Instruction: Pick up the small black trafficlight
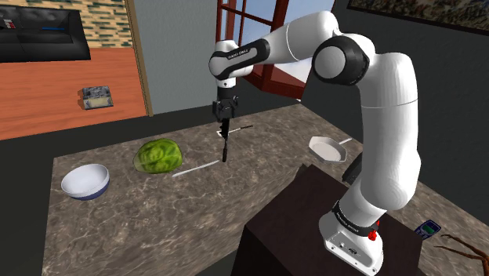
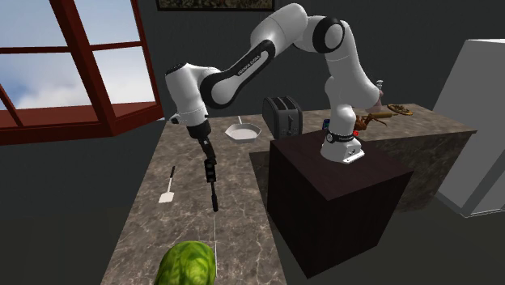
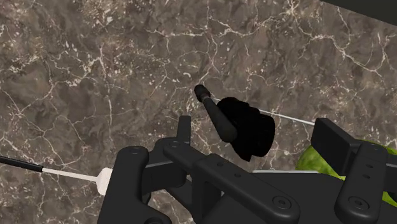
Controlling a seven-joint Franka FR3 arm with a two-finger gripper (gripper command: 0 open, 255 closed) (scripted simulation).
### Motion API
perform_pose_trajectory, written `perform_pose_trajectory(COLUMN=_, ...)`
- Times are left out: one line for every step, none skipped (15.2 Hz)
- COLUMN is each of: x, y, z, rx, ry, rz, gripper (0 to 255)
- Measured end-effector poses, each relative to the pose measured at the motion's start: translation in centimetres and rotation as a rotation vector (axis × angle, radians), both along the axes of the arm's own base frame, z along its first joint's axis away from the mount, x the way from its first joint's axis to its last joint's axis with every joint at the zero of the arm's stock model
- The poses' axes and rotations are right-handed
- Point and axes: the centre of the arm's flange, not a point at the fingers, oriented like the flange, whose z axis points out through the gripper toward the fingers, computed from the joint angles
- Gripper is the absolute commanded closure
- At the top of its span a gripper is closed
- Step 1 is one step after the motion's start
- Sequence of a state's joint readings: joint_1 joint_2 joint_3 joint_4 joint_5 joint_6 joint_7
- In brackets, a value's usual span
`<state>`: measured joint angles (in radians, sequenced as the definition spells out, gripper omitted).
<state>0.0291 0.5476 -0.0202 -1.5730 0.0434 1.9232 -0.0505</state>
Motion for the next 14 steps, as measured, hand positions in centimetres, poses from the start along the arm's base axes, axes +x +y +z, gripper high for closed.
perform_pose_trajectory(x=0.1, y=0.0, z=-0.6, rx=0.0, ry=0.0, rz=0.0, gripper=0)
perform_pose_trajectory(x=0.2, y=0.0, z=-1.1, rx=0.0, ry=0.0, rz=0.001, gripper=0)
perform_pose_trajectory(x=0.1, y=0.0, z=-1.7, rx=0.0, ry=0.0, rz=0.001, gripper=0)
perform_pose_trajectory(x=0.1, y=0.1, z=-2.2, rx=0.0, ry=0.0, rz=0.001, gripper=0)
perform_pose_trajectory(x=0.0, y=0.1, z=-2.6, rx=0.0, ry=0.0, rz=0.001, gripper=0)
perform_pose_trajectory(x=0.1, y=0.1, z=-2.9, rx=0.0, ry=0.0, rz=0.001, gripper=0)
perform_pose_trajectory(x=0.1, y=0.1, z=-3.0, rx=0.0, ry=0.0, rz=0.001, gripper=255)
perform_pose_trajectory(x=0.1, y=0.1, z=-3.0, rx=0.0, ry=0.0, rz=0.001, gripper=255)
perform_pose_trajectory(x=0.1, y=0.1, z=-3.0, rx=0.0, ry=-0.001, rz=0.001, gripper=255)
perform_pose_trajectory(x=0.1, y=0.1, z=-3.0, rx=0.0, ry=-0.001, rz=0.001, gripper=255)
perform_pose_trajectory(x=0.1, y=0.1, z=-3.0, rx=0.0, ry=-0.001, rz=0.001, gripper=255)
perform_pose_trajectory(x=0.1, y=0.1, z=-3.0, rx=0.0, ry=-0.001, rz=0.001, gripper=255)
perform_pose_trajectory(x=0.1, y=0.1, z=-3.0, rx=0.0, ry=-0.001, rz=0.001, gripper=255)
perform_pose_trajectory(x=0.1, y=0.1, z=-3.0, rx=0.0, ry=-0.002, rz=0.001, gripper=255)
